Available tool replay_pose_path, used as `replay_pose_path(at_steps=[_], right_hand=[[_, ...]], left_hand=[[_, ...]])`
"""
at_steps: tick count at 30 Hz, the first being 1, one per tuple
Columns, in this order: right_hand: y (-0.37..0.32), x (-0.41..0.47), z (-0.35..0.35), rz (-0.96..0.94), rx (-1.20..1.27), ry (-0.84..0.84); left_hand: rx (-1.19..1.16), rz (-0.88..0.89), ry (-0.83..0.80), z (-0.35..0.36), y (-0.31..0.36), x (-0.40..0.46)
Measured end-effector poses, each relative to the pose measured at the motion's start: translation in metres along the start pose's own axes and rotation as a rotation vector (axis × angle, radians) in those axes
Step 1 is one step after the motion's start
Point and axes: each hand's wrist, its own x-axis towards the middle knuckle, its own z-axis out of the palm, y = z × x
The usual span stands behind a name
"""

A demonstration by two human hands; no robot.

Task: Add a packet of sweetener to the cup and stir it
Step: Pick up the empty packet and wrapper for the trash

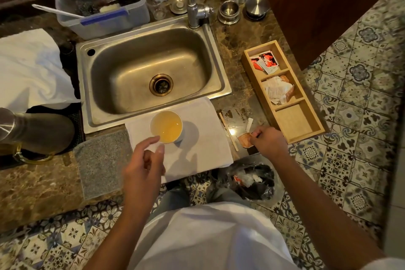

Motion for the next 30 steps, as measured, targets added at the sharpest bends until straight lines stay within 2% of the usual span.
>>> replay_pose_path(at_steps=[4, 8, 11, 16, 21, 23, 26, 30], right_hand=[[0.015, -0.006, -0.006, -0.005, 0.139, 0.035], [0.027, -0.021, -0.005, -0.009, 0.241, 0.070], [0.035, -0.030, -0.002, 0.063, 0.275, 0.098], [0.053, -0.044, 0.003, 0.072, 0.361, 0.143], [0.057, -0.051, 0.006, 0.188, 0.426, 0.158], [0.060, -0.054, 0.006, 0.171, 0.468, 0.190], [0.063, -0.061, 0.002, 0.124, 0.408, 0.244], [0.065, -0.062, -0.003, 0.169, 0.426, 0.216]], left_hand=[[0.070, 0.112, -0.236, 0.039, 0.018, -0.001], [0.172, 0.232, -0.399, 0.106, 0.034, 0.029], [0.330, 0.317, -0.432, 0.149, 0.040, 0.055], [0.488, 0.371, -0.492, 0.195, 0.040, 0.078], [0.698, 0.360, -0.569, 0.221, 0.038, 0.085], [0.734, 0.360, -0.580, 0.230, 0.038, 0.087], [0.816, 0.432, -0.599, 0.241, 0.040, 0.087], [0.928, 0.502, -0.609, 0.249, 0.046, 0.086]])
